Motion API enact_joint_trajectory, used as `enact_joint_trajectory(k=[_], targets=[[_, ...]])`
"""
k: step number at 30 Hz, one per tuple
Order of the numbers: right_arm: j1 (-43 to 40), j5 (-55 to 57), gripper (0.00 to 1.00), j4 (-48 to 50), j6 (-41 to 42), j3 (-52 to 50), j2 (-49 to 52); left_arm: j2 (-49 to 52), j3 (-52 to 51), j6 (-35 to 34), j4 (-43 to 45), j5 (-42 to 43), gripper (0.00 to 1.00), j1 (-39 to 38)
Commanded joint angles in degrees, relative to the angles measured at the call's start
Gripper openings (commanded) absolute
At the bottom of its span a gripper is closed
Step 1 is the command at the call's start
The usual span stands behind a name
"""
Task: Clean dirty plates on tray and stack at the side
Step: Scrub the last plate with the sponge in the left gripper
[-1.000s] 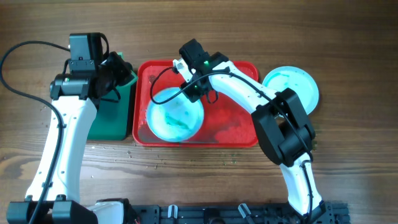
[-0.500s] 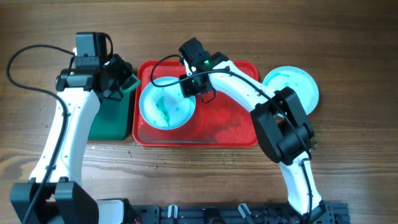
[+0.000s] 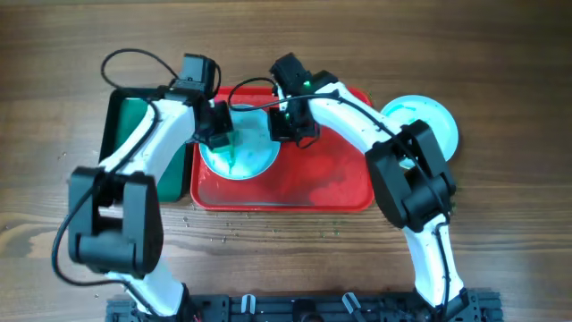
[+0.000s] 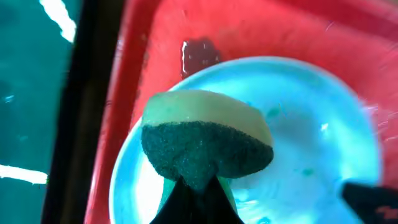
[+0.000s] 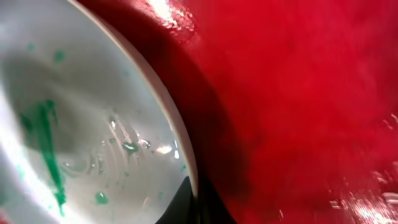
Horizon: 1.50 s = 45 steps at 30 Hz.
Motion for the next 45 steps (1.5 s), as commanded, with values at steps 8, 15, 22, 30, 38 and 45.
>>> enact_joint_trajectory(k=[8,15,22,30,38,45], targets=[[-3.5,-11.4,0.04,5.0,-5.0,-4.7,1.5,10.5,-0.8,21.2,0.8,22.6,0.04,-4.3],[-3.6,-10.5,0.04,4.8,-5.0,-4.7,1.5,10.5,-0.8,6.6,4.4,1.7,0.04,-5.8],[-3.5,-9.9,0.04,4.7,-4.7,-4.7,1.5,10.4,-2.6,-22.7,-11.6,-9.5,0.04,-6.8],[-3.5,-9.9,0.04,4.7,-5.1,-4.7,1.5,4.2,-2.6,10.4,-4.6,5.9,0.04,-6.4],[-3.5,-9.9,0.04,4.5,-5.1,-4.7,1.5,1.4,-5.0,-11.0,-6.9,-4.4,0.04,-2.8],[-3.5,-9.5,0.04,4.5,-5.2,-4.7,1.5,1.4,-6.1,1.9,13.9,-4.5,0.04,-4.1]])
